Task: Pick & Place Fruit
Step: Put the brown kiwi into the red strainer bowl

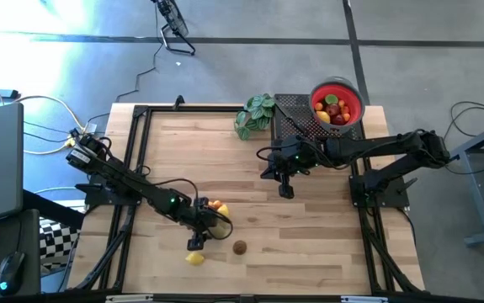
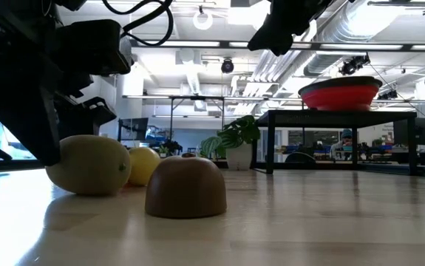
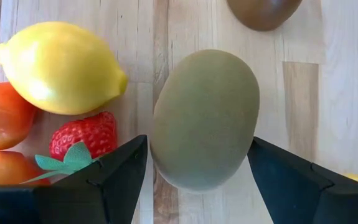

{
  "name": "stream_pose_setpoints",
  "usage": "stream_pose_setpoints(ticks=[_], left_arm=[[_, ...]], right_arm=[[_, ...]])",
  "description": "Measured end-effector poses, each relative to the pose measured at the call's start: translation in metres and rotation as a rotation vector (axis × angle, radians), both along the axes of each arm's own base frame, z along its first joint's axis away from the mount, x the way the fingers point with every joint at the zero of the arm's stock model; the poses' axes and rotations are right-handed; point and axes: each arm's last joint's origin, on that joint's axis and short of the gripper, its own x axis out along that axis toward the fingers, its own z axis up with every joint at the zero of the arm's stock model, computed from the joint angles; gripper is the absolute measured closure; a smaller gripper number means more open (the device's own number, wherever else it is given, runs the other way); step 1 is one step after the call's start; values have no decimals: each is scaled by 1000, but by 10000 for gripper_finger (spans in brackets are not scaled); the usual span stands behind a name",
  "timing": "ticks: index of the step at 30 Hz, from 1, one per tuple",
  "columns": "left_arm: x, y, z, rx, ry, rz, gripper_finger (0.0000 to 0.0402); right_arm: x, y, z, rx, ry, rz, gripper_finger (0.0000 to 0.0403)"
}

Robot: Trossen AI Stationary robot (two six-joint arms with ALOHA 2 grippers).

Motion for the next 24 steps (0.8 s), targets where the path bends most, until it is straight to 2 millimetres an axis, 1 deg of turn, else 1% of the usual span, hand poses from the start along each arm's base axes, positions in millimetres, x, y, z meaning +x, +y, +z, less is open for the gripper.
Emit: stream_pose_setpoints(ticks=[24], left_arm=[[0, 0, 0, 7, -4, 3, 133]], right_arm=[[0, 0, 0, 0, 0, 0, 392]])
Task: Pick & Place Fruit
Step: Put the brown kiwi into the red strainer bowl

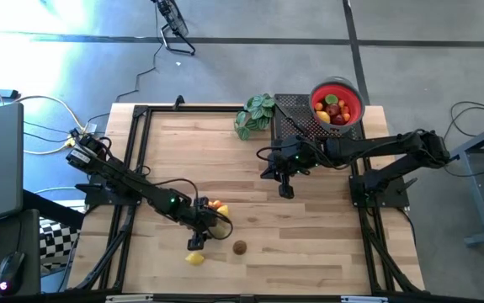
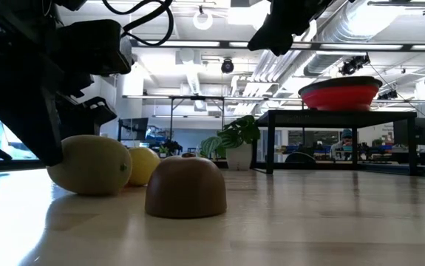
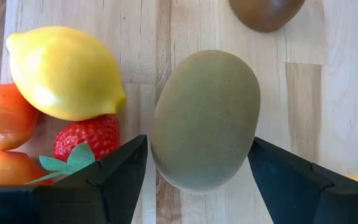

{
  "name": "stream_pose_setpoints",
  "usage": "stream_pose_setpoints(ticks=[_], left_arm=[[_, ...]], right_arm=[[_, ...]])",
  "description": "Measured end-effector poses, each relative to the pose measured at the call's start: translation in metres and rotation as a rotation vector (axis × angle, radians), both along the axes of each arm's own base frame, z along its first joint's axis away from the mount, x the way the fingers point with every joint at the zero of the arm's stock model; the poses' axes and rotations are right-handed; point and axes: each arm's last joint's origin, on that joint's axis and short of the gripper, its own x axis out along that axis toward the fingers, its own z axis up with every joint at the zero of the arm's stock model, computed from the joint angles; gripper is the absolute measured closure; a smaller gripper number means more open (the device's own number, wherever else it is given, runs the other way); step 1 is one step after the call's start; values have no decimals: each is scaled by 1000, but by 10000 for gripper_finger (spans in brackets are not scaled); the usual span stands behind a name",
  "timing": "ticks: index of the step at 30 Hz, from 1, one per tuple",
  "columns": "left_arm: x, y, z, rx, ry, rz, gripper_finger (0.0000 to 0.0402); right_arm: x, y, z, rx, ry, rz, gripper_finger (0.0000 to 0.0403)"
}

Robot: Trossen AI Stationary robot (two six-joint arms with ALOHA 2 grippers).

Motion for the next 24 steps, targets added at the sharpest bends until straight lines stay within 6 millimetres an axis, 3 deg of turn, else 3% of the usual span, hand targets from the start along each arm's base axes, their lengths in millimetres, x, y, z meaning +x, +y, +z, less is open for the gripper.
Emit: stream_pose_setpoints(ticks=[6, 14, 24], left_arm=[[0, 0, 0, 0, 0, 0, 136], [0, 0, 0, -2, 1, 3, 186], [0, 0, 0, -7, 2, 8, 183]], right_arm=[[0, 0, 0, 0, 0, 0, 392], [0, 0, 0, 0, 0, 0, 392], [0, 0, 0, 0, 0, 0, 392]])
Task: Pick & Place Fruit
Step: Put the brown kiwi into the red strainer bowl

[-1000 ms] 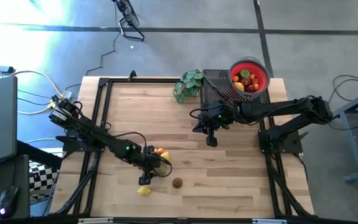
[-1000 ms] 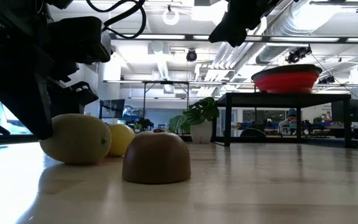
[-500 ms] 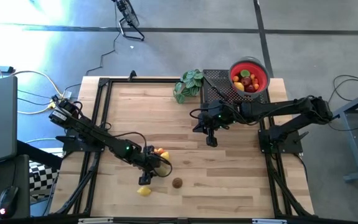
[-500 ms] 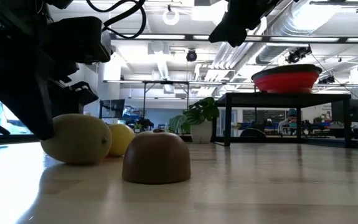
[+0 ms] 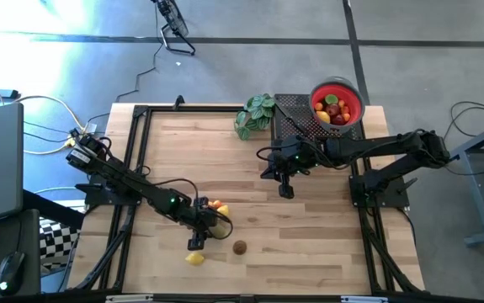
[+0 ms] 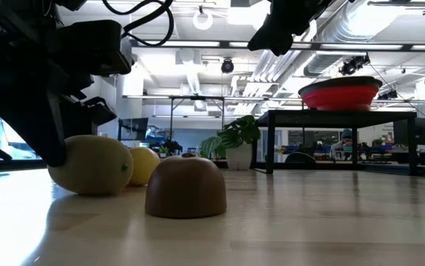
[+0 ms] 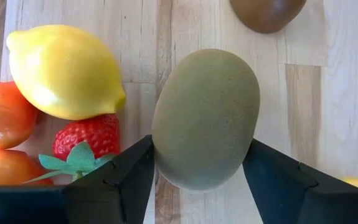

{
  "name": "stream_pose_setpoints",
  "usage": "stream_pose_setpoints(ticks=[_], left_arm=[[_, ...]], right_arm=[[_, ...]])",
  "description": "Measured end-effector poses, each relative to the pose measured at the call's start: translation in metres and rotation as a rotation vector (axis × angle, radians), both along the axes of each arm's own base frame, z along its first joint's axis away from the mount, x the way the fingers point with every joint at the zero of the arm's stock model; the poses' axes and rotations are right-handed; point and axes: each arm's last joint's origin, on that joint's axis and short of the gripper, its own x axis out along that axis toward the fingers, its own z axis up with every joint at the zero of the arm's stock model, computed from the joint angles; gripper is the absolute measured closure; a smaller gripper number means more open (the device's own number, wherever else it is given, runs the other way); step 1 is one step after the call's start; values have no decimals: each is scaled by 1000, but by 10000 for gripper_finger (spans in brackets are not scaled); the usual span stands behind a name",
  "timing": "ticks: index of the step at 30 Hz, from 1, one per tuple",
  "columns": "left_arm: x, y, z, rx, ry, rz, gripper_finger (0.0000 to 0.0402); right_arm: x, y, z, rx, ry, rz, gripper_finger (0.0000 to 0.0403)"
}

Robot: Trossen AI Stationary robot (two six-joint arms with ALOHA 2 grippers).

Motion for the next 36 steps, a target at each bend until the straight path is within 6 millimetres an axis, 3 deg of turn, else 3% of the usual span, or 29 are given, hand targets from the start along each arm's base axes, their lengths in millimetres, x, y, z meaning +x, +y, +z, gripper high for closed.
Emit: stream_pose_setpoints(ticks=[11, 20, 27, 36], left_arm=[[1, 0, 1, -22, -8, 23, 183], [9, -3, 9, -84, -71, 63, 183], [33, 11, 37, -109, -159, 113, 183], [75, 58, 97, -110, -363, 214, 183]], right_arm=[[0, 0, 0, 1, 0, 2, 392], [-11, 3, 13, 52, -41, 70, 392], [-33, 8, 39, 129, -134, 178, 392], [-79, 13, 92, 151, -419, 261, 392]])
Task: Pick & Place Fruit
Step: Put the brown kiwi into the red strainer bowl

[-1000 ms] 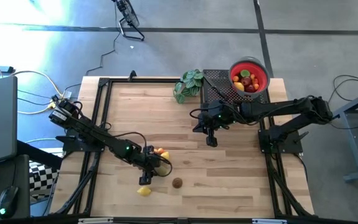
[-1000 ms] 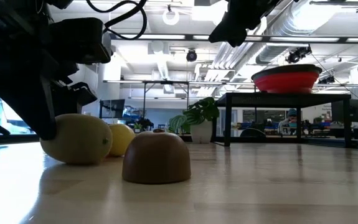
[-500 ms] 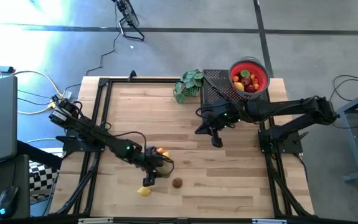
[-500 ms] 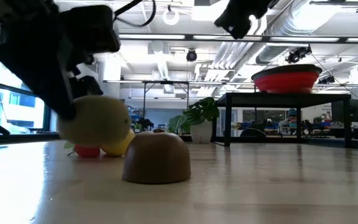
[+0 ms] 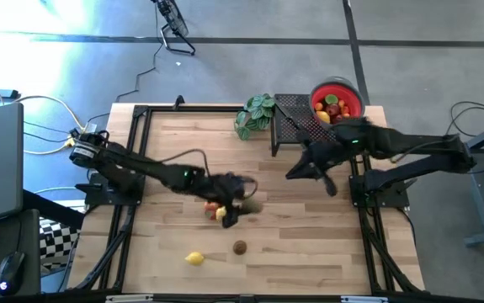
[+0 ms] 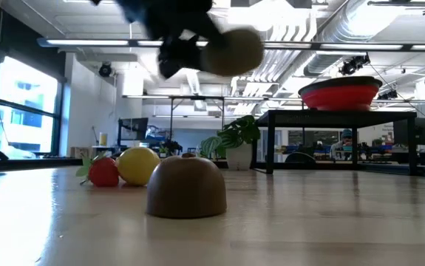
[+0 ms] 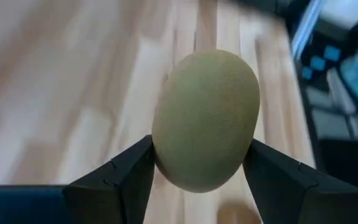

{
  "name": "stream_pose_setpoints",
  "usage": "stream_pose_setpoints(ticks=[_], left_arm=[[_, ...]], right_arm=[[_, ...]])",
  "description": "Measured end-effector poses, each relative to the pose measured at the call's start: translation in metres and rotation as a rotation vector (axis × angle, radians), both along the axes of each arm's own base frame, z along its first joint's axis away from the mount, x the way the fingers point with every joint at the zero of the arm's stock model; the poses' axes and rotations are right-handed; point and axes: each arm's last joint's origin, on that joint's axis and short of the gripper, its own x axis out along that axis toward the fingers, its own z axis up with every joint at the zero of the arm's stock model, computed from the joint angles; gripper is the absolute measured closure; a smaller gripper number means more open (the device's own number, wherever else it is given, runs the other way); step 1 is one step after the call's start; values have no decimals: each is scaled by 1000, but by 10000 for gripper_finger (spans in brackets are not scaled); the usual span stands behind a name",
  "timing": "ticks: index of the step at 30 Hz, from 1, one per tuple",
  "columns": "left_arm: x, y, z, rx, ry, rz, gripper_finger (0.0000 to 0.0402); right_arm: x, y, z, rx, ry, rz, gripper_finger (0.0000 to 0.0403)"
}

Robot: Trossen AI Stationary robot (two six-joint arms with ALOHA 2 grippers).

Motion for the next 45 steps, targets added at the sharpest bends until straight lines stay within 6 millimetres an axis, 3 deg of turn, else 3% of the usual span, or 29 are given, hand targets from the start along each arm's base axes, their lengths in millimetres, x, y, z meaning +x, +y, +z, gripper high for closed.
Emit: stream_pose_setpoints(ticks=[6, 11, 22, 31, 38, 45], left_arm=[[19, 36, 55, -59, -160, 6, 183], [25, 58, 105, -112, -299, -40, 183], [12, 89, 198, -262, -537, -90, 183], [7, 88, 214, -257, -585, -98, 183], [7, 89, 214, -256, -584, -97, 183], [7, 95, 214, -248, -587, -65, 183]], right_arm=[[-26, 1, 32, -13, -250, -1, 392], [-42, 0, 42, -82, -341, -21, 392], [-38, 0, 47, -94, -415, -23, 392], [-28, -2, 59, -89, -576, -101, 392], [-11, -3, 44, -164, -478, -129, 393], [-12, 13, 30, -412, -335, -375, 399]])
